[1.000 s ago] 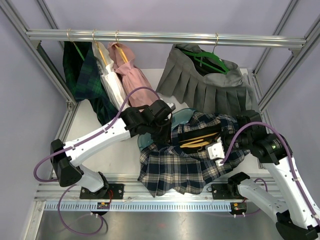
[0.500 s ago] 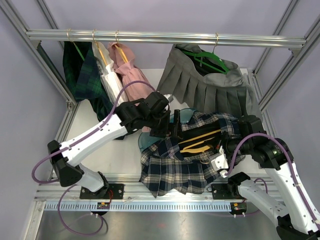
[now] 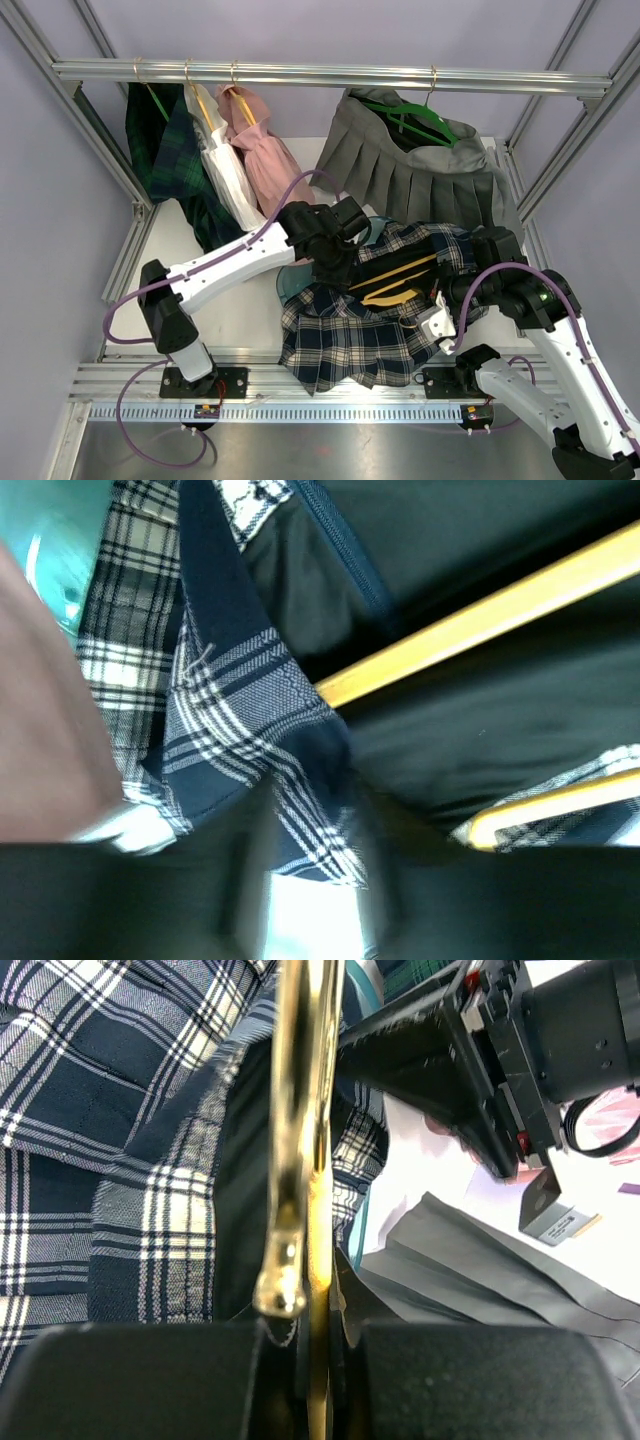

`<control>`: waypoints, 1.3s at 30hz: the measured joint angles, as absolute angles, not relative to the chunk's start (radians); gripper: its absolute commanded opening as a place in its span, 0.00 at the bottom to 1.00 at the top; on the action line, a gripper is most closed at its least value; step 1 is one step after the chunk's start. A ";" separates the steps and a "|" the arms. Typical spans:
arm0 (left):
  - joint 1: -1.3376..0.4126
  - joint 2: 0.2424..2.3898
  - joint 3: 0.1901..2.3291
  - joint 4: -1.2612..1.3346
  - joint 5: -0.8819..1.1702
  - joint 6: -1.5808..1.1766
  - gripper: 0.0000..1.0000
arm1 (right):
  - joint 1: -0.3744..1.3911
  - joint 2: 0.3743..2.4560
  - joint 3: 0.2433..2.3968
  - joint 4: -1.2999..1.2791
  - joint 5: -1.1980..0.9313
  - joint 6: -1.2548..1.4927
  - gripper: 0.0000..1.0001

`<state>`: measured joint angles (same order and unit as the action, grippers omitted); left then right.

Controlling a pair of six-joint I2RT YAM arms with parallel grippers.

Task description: Remove the skirt from the hanger

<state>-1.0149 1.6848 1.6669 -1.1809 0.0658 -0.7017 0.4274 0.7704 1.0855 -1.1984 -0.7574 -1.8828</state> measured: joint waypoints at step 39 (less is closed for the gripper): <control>-0.961 0.939 1.195 -1.074 -0.156 -0.614 0.00 | 0.437 0.775 1.259 -1.007 -0.742 -0.677 0.00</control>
<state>-0.9607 0.9390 1.1946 -1.0737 -0.1562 -0.6144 0.4366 0.7746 1.2591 -1.0073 -0.7422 -0.6769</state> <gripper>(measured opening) 0.008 0.057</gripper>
